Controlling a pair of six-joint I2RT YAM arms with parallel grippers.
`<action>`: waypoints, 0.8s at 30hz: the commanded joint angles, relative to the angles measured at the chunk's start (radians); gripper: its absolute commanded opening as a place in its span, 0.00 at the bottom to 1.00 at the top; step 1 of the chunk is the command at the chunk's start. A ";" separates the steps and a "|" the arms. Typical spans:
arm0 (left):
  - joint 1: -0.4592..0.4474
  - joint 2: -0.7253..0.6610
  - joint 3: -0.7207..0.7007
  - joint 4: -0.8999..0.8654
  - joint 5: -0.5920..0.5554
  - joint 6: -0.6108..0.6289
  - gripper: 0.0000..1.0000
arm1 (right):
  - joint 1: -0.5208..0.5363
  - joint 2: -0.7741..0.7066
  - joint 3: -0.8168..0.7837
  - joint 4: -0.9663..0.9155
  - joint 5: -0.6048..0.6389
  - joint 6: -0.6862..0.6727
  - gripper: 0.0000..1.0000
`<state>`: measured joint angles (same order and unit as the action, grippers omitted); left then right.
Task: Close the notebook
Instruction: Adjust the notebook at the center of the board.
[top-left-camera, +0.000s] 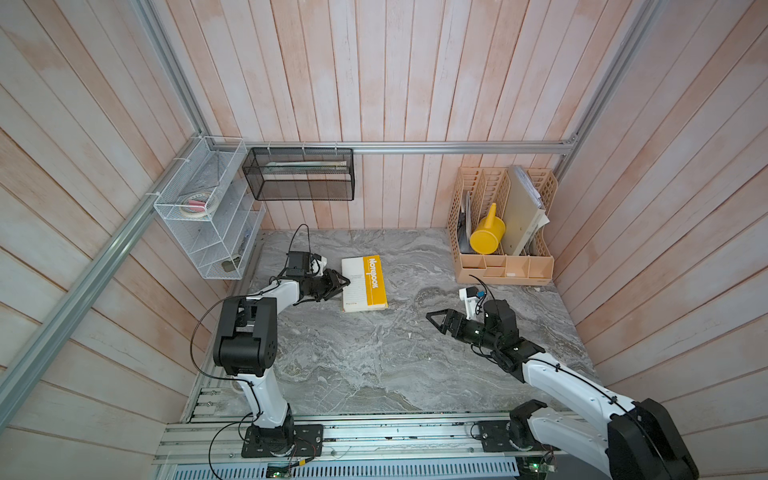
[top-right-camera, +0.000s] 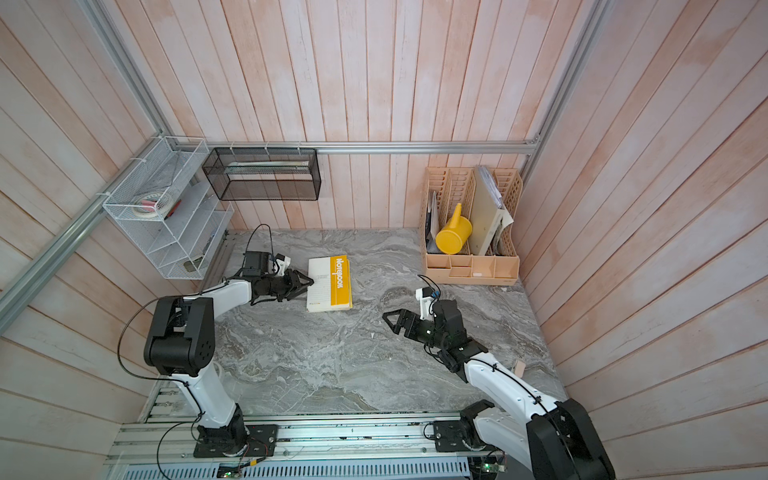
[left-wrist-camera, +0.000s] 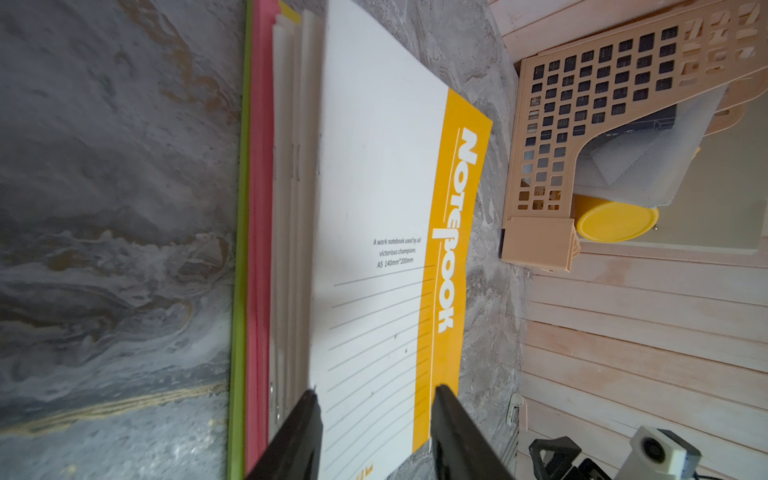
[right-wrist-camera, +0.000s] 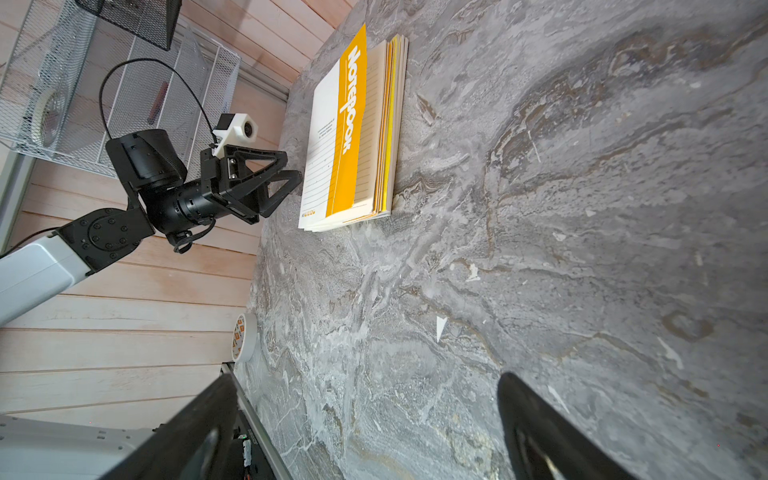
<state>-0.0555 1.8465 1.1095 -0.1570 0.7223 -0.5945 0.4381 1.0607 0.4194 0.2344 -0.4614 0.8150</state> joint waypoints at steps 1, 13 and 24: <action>-0.006 0.021 -0.005 0.018 -0.001 0.002 0.46 | 0.007 -0.010 -0.014 -0.004 0.010 0.001 0.98; 0.028 -0.152 -0.038 -0.027 -0.091 0.147 0.98 | -0.006 -0.037 0.050 -0.157 0.064 -0.101 0.98; 0.059 -0.484 -0.254 -0.006 -0.605 0.270 1.00 | -0.241 -0.078 0.149 -0.334 0.179 -0.326 0.98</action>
<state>0.0013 1.3865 0.9051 -0.1726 0.3271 -0.3767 0.2352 1.0077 0.5468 -0.0288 -0.3656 0.5850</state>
